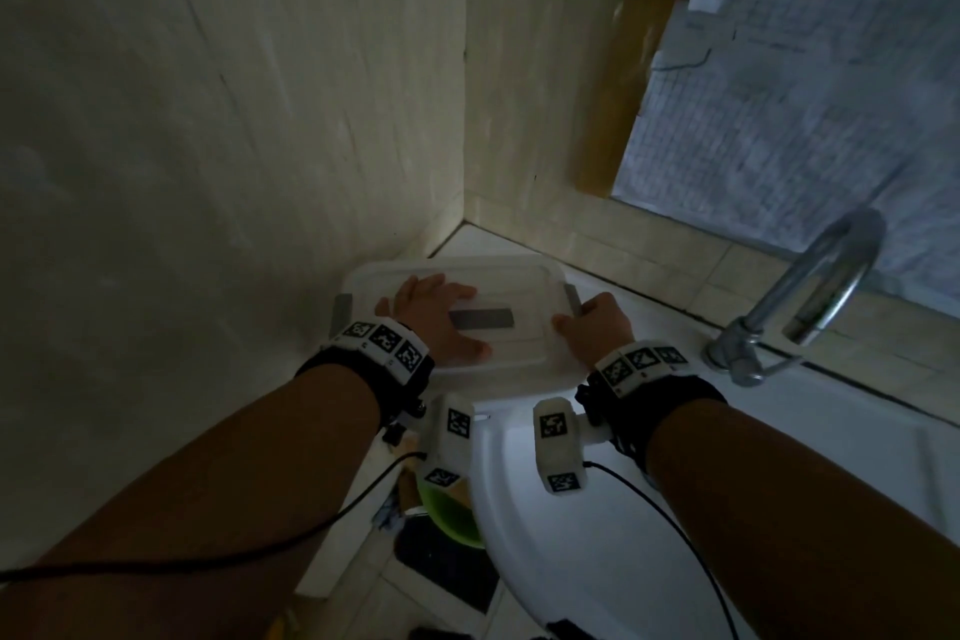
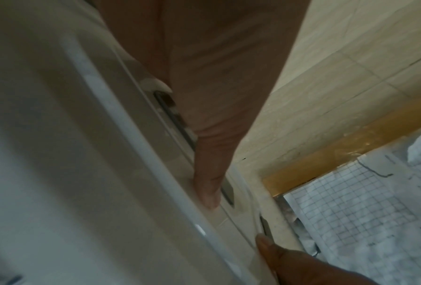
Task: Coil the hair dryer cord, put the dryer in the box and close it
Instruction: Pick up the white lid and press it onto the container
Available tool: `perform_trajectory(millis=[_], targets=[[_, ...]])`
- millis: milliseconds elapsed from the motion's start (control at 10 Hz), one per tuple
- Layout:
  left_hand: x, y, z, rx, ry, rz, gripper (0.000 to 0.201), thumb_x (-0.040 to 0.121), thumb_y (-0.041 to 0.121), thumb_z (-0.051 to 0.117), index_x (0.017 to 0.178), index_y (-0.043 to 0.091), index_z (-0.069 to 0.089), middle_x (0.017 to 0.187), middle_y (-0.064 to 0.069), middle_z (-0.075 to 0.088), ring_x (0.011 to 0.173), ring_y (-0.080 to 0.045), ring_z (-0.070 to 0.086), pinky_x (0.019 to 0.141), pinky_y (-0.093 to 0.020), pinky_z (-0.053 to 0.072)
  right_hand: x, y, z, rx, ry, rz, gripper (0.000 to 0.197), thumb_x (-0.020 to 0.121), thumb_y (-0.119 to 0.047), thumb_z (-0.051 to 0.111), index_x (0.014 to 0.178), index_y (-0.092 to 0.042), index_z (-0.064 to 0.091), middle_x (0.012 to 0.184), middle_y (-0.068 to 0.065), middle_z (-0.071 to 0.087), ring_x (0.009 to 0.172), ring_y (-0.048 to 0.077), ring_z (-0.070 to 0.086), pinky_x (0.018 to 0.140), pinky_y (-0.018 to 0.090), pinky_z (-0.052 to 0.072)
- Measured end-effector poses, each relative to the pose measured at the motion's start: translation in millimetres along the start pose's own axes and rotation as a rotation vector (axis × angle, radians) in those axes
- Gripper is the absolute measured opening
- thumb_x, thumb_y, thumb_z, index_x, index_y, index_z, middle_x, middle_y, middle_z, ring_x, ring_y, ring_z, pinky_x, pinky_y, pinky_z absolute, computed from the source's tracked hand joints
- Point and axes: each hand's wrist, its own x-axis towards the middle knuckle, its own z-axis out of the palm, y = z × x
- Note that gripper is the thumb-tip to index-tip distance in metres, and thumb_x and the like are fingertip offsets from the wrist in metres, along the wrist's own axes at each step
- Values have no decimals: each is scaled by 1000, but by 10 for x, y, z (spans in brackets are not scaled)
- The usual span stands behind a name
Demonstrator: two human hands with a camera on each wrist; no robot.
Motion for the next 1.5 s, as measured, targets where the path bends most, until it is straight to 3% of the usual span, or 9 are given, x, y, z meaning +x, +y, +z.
perform_trajectory(millis=[100,200,500,600,700,900,1200,1300,1500], targets=[[-13,2,3,-11,10,1,88,69,63,71,143,50,26,161,9,4,149,-21,-4,117,-53,1,-28,-14,15,0,-8,-23,39,90,-24,58,119,-4,44,115,18,59,87,27,49,72,31,36],[-21,5,8,-15,5,7,88,70,61,71,144,48,25,162,9,3,149,-21,-5,117,-53,0,-51,-6,34,-3,6,-26,35,90,-25,55,117,-6,44,113,18,59,82,25,48,69,31,36],[6,-11,-4,58,14,18,92,70,68,67,146,47,20,162,8,3,149,-23,0,118,-54,6,-138,-11,24,110,-51,55,43,91,-30,53,125,-4,44,105,12,55,89,27,50,75,33,38],[17,-17,-44,40,47,24,89,74,67,64,148,37,26,161,-1,13,148,-26,13,120,-47,13,-156,72,-10,222,-119,104,44,88,-41,57,103,0,62,102,18,64,95,35,60,89,45,51],[-24,-107,-96,-173,163,-11,76,77,62,64,141,30,42,154,-4,33,140,-25,33,116,-40,25,-179,185,-36,280,-146,138,43,85,-45,60,92,-2,60,107,22,64,103,40,61,93,53,50],[-184,-601,-185,-482,388,-220,63,87,45,63,141,18,43,146,-14,43,129,-32,47,107,-41,40,-321,417,-39,563,-275,262,55,79,-51,69,109,-7,59,106,12,64,97,29,64,85,47,55],[-308,-794,-96,-684,254,-429,57,98,48,38,127,2,54,127,-23,58,115,-38,58,95,-41,48,-361,354,55,606,-278,259,55,81,-32,72,124,-3,55,102,9,59,86,24,59,93,52,51],[-291,-822,-67,-805,169,-568,88,90,70,30,118,-8,59,116,-34,61,81,-34,58,80,-40,49,-357,370,69,603,-267,258,56,81,-33,72,125,-4,54,97,6,57,84,24,59,92,50,52],[-293,-815,-26,-694,83,-538,49,102,37,37,138,6,45,137,-21,50,118,-36,55,98,-40,48,-354,361,72,602,-299,259,52,82,-31,70,124,-5,54,93,6,56,88,29,58,94,49,51]])
